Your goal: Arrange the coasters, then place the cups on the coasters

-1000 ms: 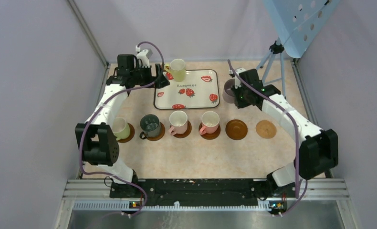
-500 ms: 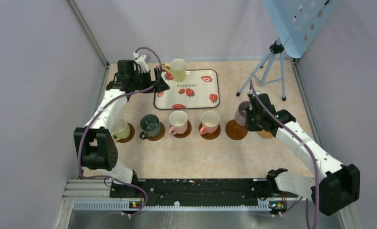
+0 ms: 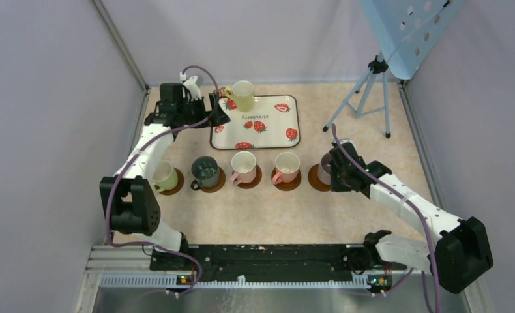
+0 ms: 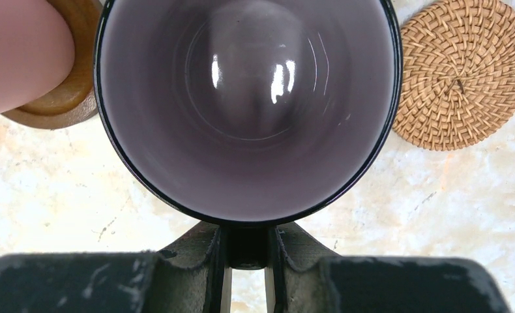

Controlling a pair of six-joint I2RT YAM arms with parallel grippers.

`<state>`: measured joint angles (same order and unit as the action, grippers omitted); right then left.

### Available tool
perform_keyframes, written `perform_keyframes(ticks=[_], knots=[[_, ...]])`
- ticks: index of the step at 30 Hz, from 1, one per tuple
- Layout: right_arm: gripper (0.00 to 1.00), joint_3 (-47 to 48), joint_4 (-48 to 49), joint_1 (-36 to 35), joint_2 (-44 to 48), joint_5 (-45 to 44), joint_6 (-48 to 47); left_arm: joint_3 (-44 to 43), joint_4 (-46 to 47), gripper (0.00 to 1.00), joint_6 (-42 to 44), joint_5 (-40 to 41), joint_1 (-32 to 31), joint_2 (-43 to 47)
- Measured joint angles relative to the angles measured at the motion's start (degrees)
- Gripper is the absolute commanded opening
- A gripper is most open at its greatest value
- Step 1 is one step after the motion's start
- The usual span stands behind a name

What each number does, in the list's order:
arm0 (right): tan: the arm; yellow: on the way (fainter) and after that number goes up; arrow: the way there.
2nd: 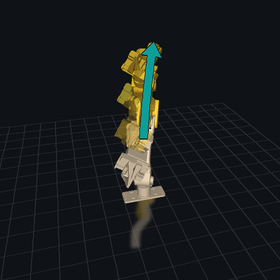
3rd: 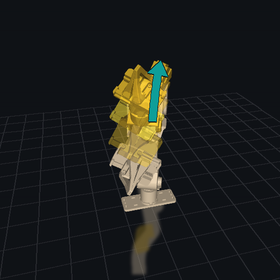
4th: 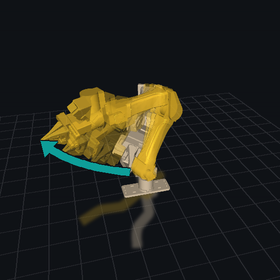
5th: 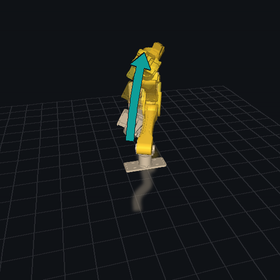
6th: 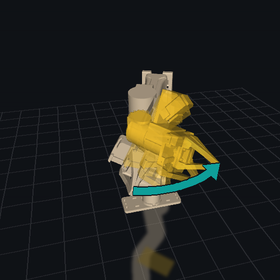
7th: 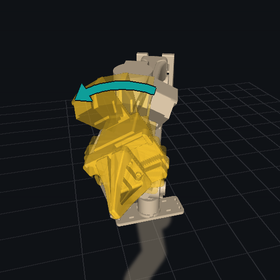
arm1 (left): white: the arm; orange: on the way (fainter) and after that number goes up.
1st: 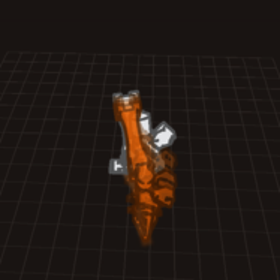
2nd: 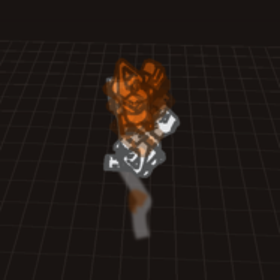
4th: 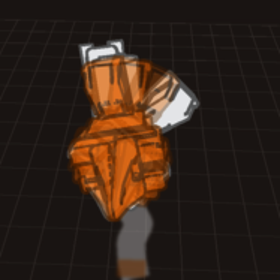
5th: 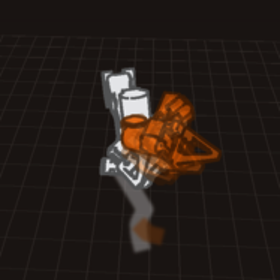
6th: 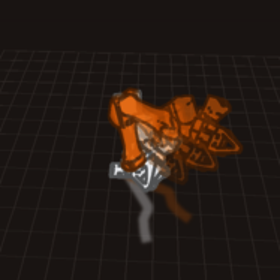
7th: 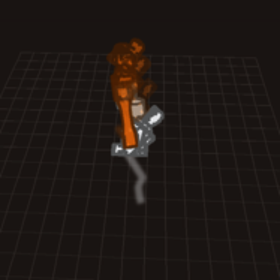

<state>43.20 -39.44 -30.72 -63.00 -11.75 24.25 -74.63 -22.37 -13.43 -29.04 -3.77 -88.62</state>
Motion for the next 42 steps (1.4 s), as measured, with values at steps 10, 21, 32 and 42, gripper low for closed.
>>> perform_keyframes(ticks=[10,21,32,42], knots=[[0.0,-0.48,4.85,-0.33,-3.19,-1.05,0.44,2.14,0.31,0.99,0.04,0.66,0.0,1.84],[0.0,-2.86,6.84,-0.39,-4.2,-0.48,0.7,2.86,0.5,0.99,0.07,1.27,0.0,2.38],[0.43,-3.91,8.79,-0.44,-4.13,1.11,0.98,2.89,0.55,0.99,0.07,1.42,0.0,2.38],[0.68,-2.95,6.56,-0.44,-2.58,4.37,-0.68,2.89,0.52,0.99,0.22,1.4,0.0,2.38]])
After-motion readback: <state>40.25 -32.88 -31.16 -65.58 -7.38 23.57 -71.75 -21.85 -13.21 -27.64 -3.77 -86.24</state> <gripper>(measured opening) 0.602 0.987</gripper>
